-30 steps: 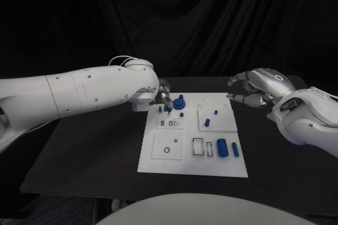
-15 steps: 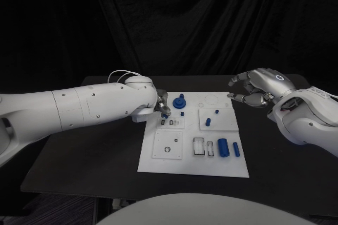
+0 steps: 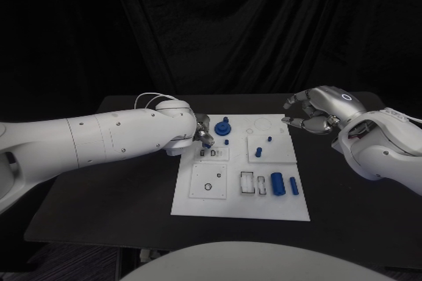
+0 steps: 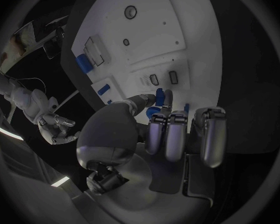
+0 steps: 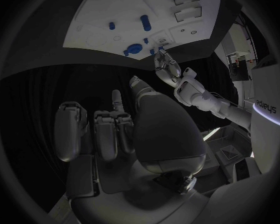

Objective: Assemble the parts on the task board

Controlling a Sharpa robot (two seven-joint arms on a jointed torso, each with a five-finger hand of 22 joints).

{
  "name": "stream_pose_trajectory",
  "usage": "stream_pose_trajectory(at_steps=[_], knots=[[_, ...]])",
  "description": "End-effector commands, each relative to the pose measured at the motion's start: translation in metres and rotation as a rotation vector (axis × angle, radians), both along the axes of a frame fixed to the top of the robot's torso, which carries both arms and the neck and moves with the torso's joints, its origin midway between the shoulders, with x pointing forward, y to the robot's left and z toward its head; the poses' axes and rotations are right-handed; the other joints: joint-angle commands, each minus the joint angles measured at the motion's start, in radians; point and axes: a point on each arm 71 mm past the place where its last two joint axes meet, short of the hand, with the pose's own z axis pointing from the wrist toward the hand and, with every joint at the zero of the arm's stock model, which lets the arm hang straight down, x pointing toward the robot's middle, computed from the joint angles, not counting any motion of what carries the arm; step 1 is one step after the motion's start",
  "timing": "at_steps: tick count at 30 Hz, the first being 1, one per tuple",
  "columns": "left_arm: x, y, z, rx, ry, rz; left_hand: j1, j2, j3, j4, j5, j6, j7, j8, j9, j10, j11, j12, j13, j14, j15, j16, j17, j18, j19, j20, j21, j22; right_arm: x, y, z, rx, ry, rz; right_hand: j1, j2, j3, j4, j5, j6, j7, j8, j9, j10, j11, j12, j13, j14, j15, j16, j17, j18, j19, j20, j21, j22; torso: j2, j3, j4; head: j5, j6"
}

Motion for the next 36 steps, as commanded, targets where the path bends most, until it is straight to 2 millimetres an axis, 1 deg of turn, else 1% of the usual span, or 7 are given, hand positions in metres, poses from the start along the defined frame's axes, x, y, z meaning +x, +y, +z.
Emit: stream_pose_trajectory(at_steps=[1,6,13,17,22,28,36], knots=[[-0.002,-0.005,-0.001,-0.025,-0.013,-0.018,-0.009,0.001,0.095,-0.093,-0.001,0.098,-0.093,-0.006,0.001,0.104,-0.009,0.004,0.263,0.106,-0.004,0.003,0.263,-0.003,0.021,-0.005,-0.007,0.183,0.0,-0.001,-0.002,-0.005,0.021,-0.012,0.009,0.004,0.001,0.005,0.007,0.007,-0.002,0.007,0.0,0.104,0.006,0.003,0.263,0.105,0.007,0.003,0.263,0.01,-0.006,0.002,-0.003,0.196,-0.002,0.0011,-0.0005,0.001,0.0],[-0.004,-0.007,-0.004,-0.027,-0.005,-0.022,-0.011,0.001,0.095,-0.093,-0.001,0.098,-0.093,-0.007,0.002,0.104,-0.009,0.004,0.263,0.106,-0.004,0.003,0.263,-0.003,0.021,-0.005,-0.007,0.183,0.001,-0.002,-0.003,-0.005,0.027,-0.014,0.009,0.007,0.0,0.014,0.004,0.018,-0.004,0.012,0.0,0.104,0.008,0.003,0.263,0.105,0.008,0.003,0.263,0.01,-0.005,0.003,-0.005,0.196,-0.002,0.0,0.0028,0.001,0.0],[-0.007,-0.008,-0.009,-0.026,0.004,-0.021,-0.023,-0.009,0.091,-0.096,-0.003,0.107,-0.096,-0.01,0.007,0.104,-0.011,0.004,0.263,0.106,-0.005,0.003,0.263,-0.003,0.022,-0.006,-0.007,0.184,0.001,-0.001,-0.005,-0.001,0.038,-0.014,0.006,0.01,-0.002,0.023,0.004,0.022,-0.003,0.013,-0.002,0.104,0.008,0.003,0.263,0.105,0.008,0.003,0.263,0.01,-0.004,0.004,-0.003,0.196,-0.002,0.0007,-0.0007,0.006,0.0],[-0.007,-0.007,-0.01,-0.024,0.008,-0.02,-0.026,-0.009,0.091,-0.097,-0.003,0.11,-0.097,-0.011,0.008,0.104,-0.012,0.004,0.263,0.106,-0.006,0.003,0.263,-0.003,0.022,-0.006,-0.007,0.184,0.001,-0.001,-0.005,0.002,0.042,-0.015,0.005,0.011,-0.002,0.026,0.004,0.023,-0.003,0.013,-0.002,0.104,0.008,0.003,0.263,0.105,0.008,0.003,0.263,0.009,-0.003,0.004,-0.003,0.196,-0.003,0.0004,0.0019,0.001,0.0],[-0.009,-0.007,-0.013,-0.02,0.014,-0.017,-0.035,-0.009,0.091,-0.096,-0.005,0.114,-0.098,-0.016,0.01,0.104,-0.014,0.004,0.263,0.106,-0.008,0.003,0.263,-0.003,0.021,-0.008,-0.009,0.183,0.002,0.0,-0.005,0.004,0.049,-0.016,-0.002,0.017,-0.005,0.042,0.006,0.027,-0.004,0.013,-0.005,0.104,0.009,0.003,0.263,0.105,0.009,0.003,0.263,0.009,-0.002,0.004,-0.002,0.197,-0.004,0.0014,0.0002,0.004,0.0],[-0.01,-0.007,-0.014,-0.021,0.017,-0.019,-0.051,-0.017,0.085,-0.095,-0.011,0.118,-0.1,-0.024,0.014,0.104,-0.016,0.004,0.263,0.106,-0.01,0.003,0.263,-0.003,0.022,-0.01,-0.01,0.183,0.002,0.0,-0.006,0.008,0.056,-0.016,-0.004,0.02,-0.005,0.048,0.007,0.029,-0.004,0.013,-0.006,0.104,0.009,0.003,0.263,0.105,0.009,0.003,0.263,0.009,-0.002,0.005,-0.002,0.197,-0.004,0.0017,-0.0008,0.005,0.0],[-0.011,-0.008,-0.016,-0.032,0.014,-0.019,-0.067,-0.014,0.079,-0.089,-0.02,0.122,-0.102,-0.032,0.018,0.104,-0.018,0.004,0.263,0.106,-0.012,0.003,0.263,-0.002,0.021,-0.012,-0.012,0.182,0.002,0.001,-0.006,0.007,0.061,-0.017,-0.005,0.023,-0.005,0.052,0.008,0.03,-0.004,0.013,-0.006,0.104,0.01,0.003,0.263,0.105,0.01,0.003,0.263,0.009,-0.002,0.005,-0.004,0.197,-0.003,0.0015,-0.0011,0.006,0.0]])
